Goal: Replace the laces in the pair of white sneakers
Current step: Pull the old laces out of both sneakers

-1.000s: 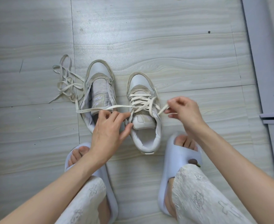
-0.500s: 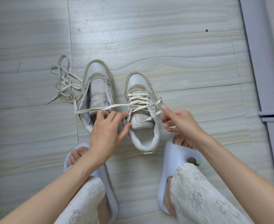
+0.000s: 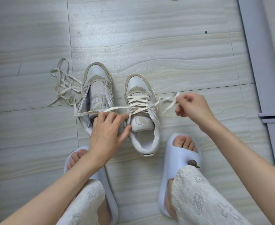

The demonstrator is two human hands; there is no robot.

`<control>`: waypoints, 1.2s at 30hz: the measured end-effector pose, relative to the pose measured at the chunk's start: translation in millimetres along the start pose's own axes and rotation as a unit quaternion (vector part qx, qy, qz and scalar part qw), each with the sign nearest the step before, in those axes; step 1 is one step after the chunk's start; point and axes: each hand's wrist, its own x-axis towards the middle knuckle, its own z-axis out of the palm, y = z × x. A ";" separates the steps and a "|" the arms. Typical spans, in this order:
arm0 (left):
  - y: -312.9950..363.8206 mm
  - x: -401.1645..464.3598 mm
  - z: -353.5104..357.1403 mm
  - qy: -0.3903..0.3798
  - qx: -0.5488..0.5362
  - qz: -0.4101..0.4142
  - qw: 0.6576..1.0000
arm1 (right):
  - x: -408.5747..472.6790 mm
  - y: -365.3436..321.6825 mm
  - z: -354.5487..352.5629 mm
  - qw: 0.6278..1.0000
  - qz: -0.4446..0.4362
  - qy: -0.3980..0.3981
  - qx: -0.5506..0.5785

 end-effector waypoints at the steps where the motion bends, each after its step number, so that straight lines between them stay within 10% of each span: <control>1: 1.5 2.5 -2.0 0.010 -0.003 0.004 1.000 | -0.9 5.3 1.4 0.990 -0.025 -0.012 -0.137; 12: -2.9 44.3 -16.2 -0.025 0.073 0.000 0.997 | -13.6 -14.2 43.7 0.897 -0.342 -0.054 -0.274; 16: 5.7 35.8 -29.6 -0.035 -0.059 0.077 0.995 | -26.1 -22.0 35.2 0.918 -0.290 -0.104 -0.251; 22: 20.9 21.5 -44.6 -0.330 -0.154 0.101 0.926 | -53.9 -27.3 22.5 0.932 -0.170 -0.286 -0.142; 28: 7.1 40.7 -36.1 -0.104 -0.050 0.098 0.989 | -40.9 -19.7 20.2 0.968 -0.129 -0.198 -0.083; 36: 11.4 58.4 -17.7 -0.107 0.036 -0.004 0.994 | -18.7 -11.0 51.0 0.957 -0.196 -0.105 -0.188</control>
